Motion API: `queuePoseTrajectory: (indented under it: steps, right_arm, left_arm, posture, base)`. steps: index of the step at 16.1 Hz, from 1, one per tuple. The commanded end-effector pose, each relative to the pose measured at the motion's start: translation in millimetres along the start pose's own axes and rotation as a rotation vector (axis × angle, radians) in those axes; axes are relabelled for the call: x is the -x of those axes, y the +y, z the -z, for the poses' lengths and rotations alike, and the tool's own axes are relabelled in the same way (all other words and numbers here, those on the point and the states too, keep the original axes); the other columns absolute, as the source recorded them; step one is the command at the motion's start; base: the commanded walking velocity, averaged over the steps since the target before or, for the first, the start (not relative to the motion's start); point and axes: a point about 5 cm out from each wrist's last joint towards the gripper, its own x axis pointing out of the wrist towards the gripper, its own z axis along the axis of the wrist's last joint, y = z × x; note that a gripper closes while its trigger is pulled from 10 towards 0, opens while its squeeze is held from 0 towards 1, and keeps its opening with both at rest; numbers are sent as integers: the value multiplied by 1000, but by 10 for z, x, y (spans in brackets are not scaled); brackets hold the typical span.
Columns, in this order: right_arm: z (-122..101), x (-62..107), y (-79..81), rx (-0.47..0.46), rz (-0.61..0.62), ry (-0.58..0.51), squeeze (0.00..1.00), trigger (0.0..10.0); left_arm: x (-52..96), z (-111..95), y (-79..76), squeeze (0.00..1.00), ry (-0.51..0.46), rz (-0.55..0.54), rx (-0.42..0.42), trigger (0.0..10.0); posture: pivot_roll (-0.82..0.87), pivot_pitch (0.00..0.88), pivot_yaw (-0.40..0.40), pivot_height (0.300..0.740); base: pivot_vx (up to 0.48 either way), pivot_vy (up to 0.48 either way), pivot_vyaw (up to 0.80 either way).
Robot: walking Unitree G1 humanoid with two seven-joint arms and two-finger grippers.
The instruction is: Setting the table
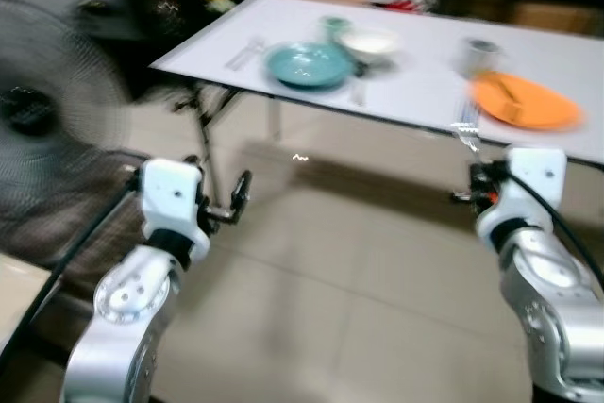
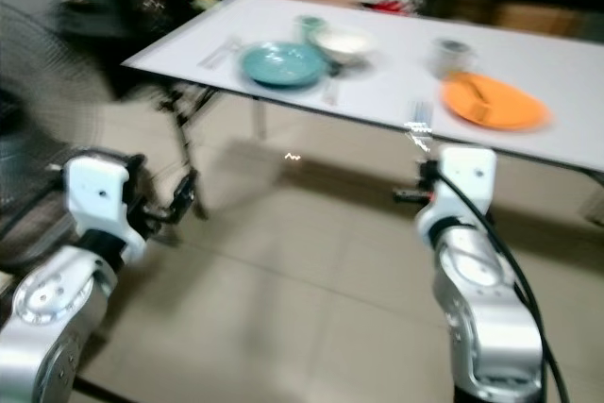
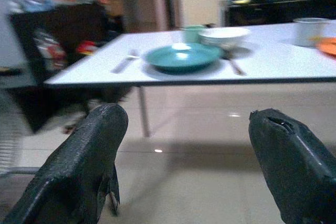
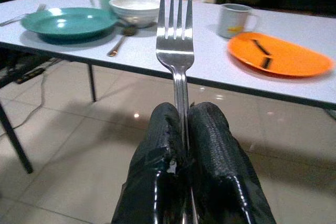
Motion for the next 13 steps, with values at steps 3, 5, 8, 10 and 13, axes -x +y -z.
queuePoseTrajectory:
  steps: [3, 5, 8, 10, 13]
  right_arm:
    - [-53, -5, 85, -8, -32, -14, 0, 10000]
    - [-54, -18, 90, -9, -35, -11, 0, 10000]
    - [-69, -46, 90, -7, -38, -10, 0, 10000]
    - [-64, -58, 82, 1, -39, 5, 0, 10000]
    - [-72, -74, 87, 9, -55, 0, 0, 10000]
  left_arm:
    - [-10, -7, 56, 0, 0, -9, -15, 10000]
    - [-21, -10, 56, 0, -2, -6, -15, 10000]
    - [-41, -14, 51, 0, -7, 4, -16, 10000]
    - [-50, -18, 37, 0, -10, 16, -16, 10000]
    - [-63, -19, 27, 0, -13, 20, -18, 10000]
  posture:
    - [14, 0, 4, 740]
    - [12, 0, 5, 740]
    - [7, 0, 7, 740]
    - [4, 0, 7, 740]
    - [8, 0, 5, 740]
  base:
    - [321, 0, 0]
    - [321, 0, 0]
    - [324, 0, 0]
    - [324, 0, -800]
    - [325, 0, -706]
